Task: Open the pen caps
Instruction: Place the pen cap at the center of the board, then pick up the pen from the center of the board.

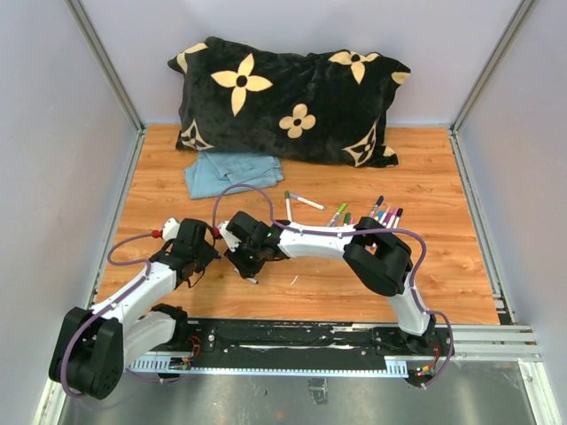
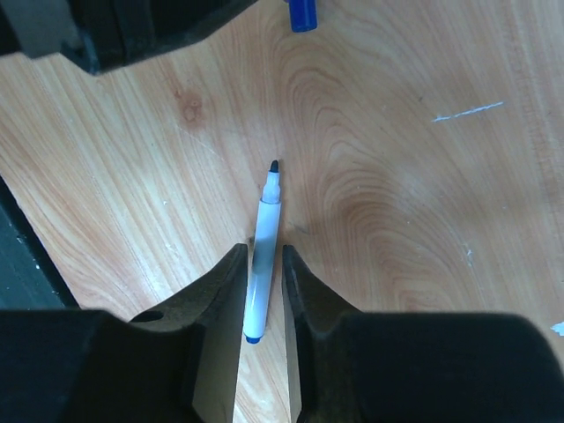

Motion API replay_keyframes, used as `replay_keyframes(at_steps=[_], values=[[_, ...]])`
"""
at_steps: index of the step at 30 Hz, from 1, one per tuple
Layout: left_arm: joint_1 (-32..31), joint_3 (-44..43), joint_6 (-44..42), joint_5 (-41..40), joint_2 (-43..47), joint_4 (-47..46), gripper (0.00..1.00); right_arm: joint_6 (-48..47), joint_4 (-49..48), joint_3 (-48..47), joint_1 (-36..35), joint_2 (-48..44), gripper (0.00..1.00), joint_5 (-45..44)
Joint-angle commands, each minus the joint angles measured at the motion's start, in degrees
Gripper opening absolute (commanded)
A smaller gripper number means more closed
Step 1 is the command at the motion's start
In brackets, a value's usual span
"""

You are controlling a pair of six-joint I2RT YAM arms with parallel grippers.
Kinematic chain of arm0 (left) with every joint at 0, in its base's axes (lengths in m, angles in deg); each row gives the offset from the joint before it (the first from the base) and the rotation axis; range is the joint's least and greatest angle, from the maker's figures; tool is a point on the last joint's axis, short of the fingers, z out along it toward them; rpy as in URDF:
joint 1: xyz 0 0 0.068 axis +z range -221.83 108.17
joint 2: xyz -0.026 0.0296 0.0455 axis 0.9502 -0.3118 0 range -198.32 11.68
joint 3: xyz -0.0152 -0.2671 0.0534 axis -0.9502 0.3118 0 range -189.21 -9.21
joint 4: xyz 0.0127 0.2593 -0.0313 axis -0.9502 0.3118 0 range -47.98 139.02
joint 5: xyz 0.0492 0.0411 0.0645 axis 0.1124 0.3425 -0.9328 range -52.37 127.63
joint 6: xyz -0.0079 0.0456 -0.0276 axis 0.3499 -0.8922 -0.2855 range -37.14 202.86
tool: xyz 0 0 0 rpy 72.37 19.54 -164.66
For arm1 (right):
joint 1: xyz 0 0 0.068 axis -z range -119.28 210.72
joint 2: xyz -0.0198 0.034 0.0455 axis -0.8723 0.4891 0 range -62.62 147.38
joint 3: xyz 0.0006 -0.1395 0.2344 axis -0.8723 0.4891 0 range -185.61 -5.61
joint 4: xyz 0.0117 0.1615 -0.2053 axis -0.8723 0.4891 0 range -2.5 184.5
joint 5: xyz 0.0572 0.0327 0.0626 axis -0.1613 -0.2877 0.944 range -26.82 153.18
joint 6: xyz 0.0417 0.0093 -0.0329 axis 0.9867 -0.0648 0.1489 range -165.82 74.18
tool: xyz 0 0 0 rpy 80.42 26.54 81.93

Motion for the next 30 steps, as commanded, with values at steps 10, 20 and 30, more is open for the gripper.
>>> replay_keyframes(at_steps=[10,20,30], values=[[0.5,-1.1,-2.5,2.8,9.1,5.8,0.52,-10.0,6.0,-0.4,-0.1,-5.5,0.40,-2.6],[0.5,-1.5,-7.1,8.2,21.2,4.9,0.60,-22.4,10.3,2.9,1.5,-15.9,0.54,10.2],[0.5,7.2,-12.7,34.6,25.5,-22.2,0.67,-41.5,19.9,14.1,10.7,-39.4,0.64,20.8]])
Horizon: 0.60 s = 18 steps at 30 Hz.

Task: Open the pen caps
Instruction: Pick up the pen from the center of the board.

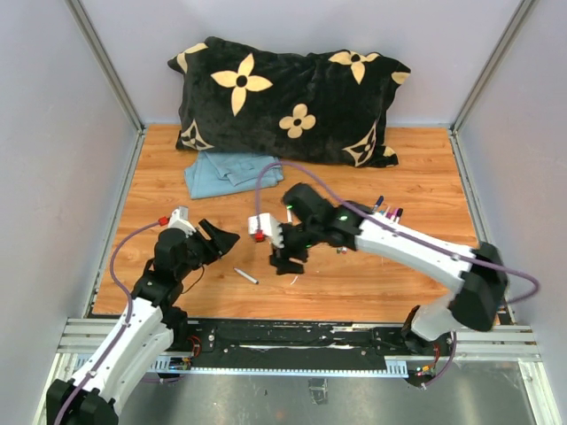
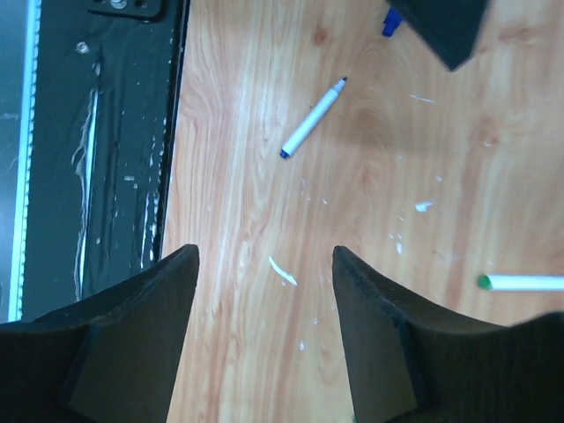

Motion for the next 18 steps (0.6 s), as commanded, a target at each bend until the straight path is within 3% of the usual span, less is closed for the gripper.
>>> replay_keyframes(at_steps=[1,3,6,9,14,18], values=[[0.4,4.4,-1.1,14.2,0.0,-17.7,0.67,-8.6,3.5,7.6,9.4,-12.7,0.64,9.5],[0.4,7.2,1.3,17.6,-0.7,-28.0,0.72,-6.4,-0.1,12.2,17.4,-18.0,0.63,16.0],[0.4,13.4,7.7,21.3,-3.2,-46.0,0.91,-3.0,-3.5,17.0,28.6,-24.6,0.64,20.8],[0.4,16.9,10.7,21.0,-7.3,-57.5,0.95,-2.5,-2.4,17.5,34.4,-27.4,0.64,20.3],[-1.0,12.3,7.1,19.1,-13.5,-52.9,0.95,-2.0,-2.5,18.5,38.0,-28.9,0.64,20.4],[-10.2,4.9,-1.8,7.8,-16.4,-39.6,0.95,-1.6,-2.4,18.2,39.0,-29.3,0.66,19.3]])
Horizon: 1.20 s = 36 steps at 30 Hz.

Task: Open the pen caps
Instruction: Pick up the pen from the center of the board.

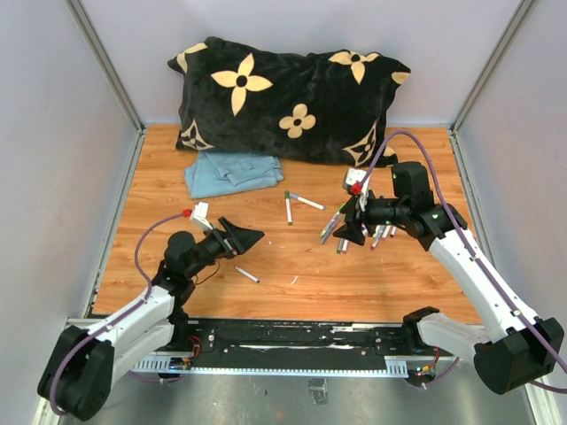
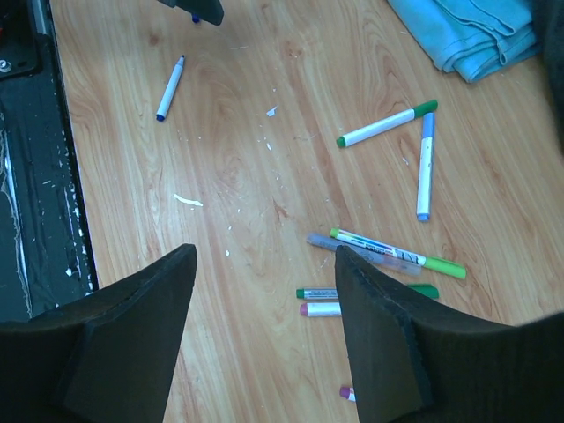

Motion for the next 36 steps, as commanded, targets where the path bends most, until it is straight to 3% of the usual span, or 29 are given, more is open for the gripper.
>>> replay_keyframes(at_steps=[1,11,29,36], values=[[-9.5,-9.0,-9.6,-12.1,-2.8,8.7,0.95,1.3,-0.5,0.5,1.7,-0.8,0.66,1.1],[-25.4,-27.5,-19.6,-35.7,-21.3,27.6,0.93,1.9,-0.6,0.4,2.7,-0.2,0.66,0.3],[-26.3,-44.8,-17.0,-41.4,-44.4,37.2,0.91,3.2,-0.5,0.3,3.4,1.4,0.67,0.7],[-26.3,-48.4,-17.9,-41.7,-49.1,38.4,0.91,3.4,-0.5,0.3,3.4,1.5,0.67,1.0]])
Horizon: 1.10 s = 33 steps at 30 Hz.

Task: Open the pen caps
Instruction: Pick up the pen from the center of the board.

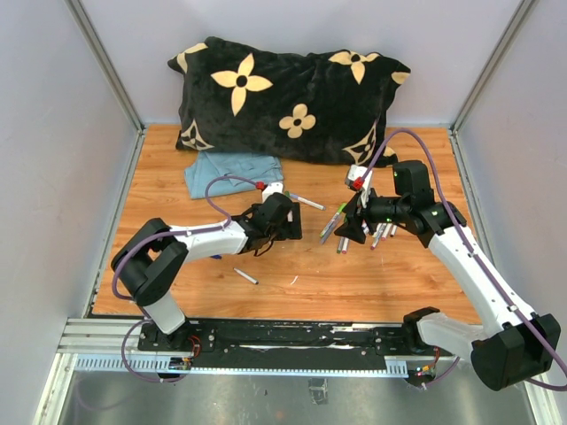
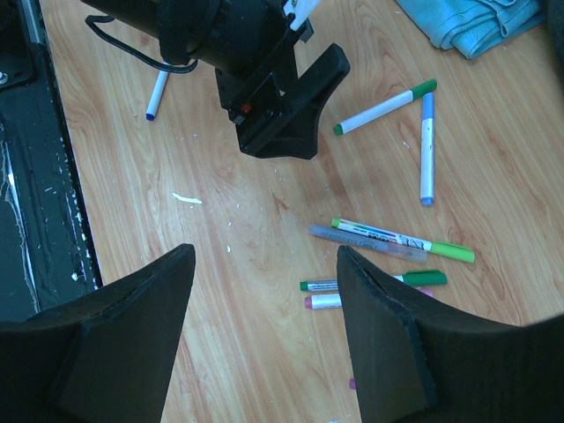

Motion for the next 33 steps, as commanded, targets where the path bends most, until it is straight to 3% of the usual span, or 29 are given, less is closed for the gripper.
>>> replay_keyframes(at_steps=[1,13,17,21,25,33], values=[[-0.3,-3.0,-0.8,-2.7,-2.2,1.9,0.90,1.0,-0.5,0.2,1.2,0.2,0.67,0.9],[-0.3,-12.4,-1.4,-8.2,-11.0,7.1,0.75,1.0,-0.5,0.3,1.2,0.2,0.67,1.0],[0.3,-17.6,-2.5,-12.7,-15.0,11.2,0.57,1.0,-0.5,0.4,1.2,0.2,0.67,1.3],[2.0,-21.2,-3.3,-11.5,-17.7,12.7,0.49,1.0,-0.5,0.4,1.2,0.1,0.67,1.4],[2.8,-23.1,-4.2,-10.3,-19.4,12.7,0.49,1.0,-0.5,0.4,1.2,0.0,0.67,1.3],[4.3,-23.9,-4.6,-7.2,-21.4,12.8,0.33,1.0,-0.5,0.3,1.2,0.1,0.67,1.6]])
